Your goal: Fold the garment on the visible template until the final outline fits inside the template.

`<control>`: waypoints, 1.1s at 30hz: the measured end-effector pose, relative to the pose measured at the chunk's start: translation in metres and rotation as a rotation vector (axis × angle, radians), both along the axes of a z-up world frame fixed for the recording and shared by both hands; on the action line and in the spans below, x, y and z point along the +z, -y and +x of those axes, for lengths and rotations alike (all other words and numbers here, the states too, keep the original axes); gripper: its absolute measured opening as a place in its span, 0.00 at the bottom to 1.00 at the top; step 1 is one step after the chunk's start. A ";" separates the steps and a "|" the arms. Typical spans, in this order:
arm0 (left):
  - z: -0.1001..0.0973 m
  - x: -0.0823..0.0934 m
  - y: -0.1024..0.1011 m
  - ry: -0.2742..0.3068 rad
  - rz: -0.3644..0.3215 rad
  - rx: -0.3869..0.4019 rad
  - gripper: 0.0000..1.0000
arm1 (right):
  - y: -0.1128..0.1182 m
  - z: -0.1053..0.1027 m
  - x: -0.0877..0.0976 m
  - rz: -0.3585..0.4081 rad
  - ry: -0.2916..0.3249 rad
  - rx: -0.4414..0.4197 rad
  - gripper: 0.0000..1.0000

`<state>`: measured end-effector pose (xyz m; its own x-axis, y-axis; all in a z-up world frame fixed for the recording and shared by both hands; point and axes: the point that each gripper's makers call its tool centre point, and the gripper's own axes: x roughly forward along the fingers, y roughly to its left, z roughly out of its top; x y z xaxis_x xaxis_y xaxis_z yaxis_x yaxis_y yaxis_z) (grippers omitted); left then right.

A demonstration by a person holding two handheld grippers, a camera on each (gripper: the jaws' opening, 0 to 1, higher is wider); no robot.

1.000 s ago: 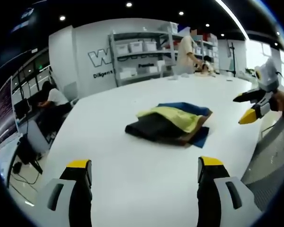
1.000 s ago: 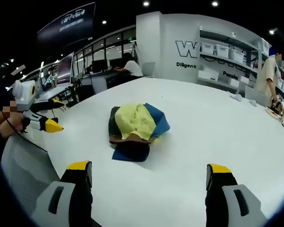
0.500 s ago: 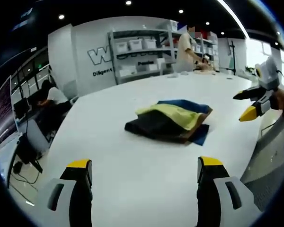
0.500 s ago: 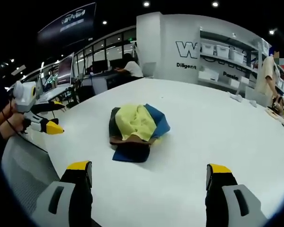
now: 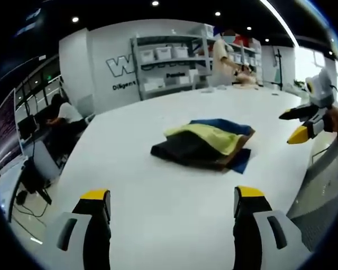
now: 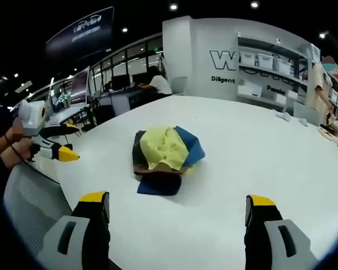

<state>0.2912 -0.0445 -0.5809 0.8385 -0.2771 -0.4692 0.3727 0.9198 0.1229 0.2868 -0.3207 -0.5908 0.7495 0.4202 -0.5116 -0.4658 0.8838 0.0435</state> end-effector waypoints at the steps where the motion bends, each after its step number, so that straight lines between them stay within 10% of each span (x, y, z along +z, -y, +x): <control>1: 0.000 0.000 0.000 -0.001 0.002 -0.003 0.86 | 0.000 0.000 0.000 0.000 0.003 0.001 0.99; 12: -0.004 -0.007 0.012 -0.030 0.034 -0.064 0.84 | -0.007 0.000 0.016 0.099 0.031 0.009 0.97; 33: 0.018 0.005 0.000 0.003 0.158 -0.138 0.78 | -0.002 0.026 0.037 0.020 0.072 0.092 0.98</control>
<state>0.3093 -0.0446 -0.5763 0.7992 -0.3125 -0.5135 0.4932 0.8291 0.2632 0.3129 -0.3187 -0.5535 0.7418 0.4985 -0.4485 -0.5474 0.8365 0.0245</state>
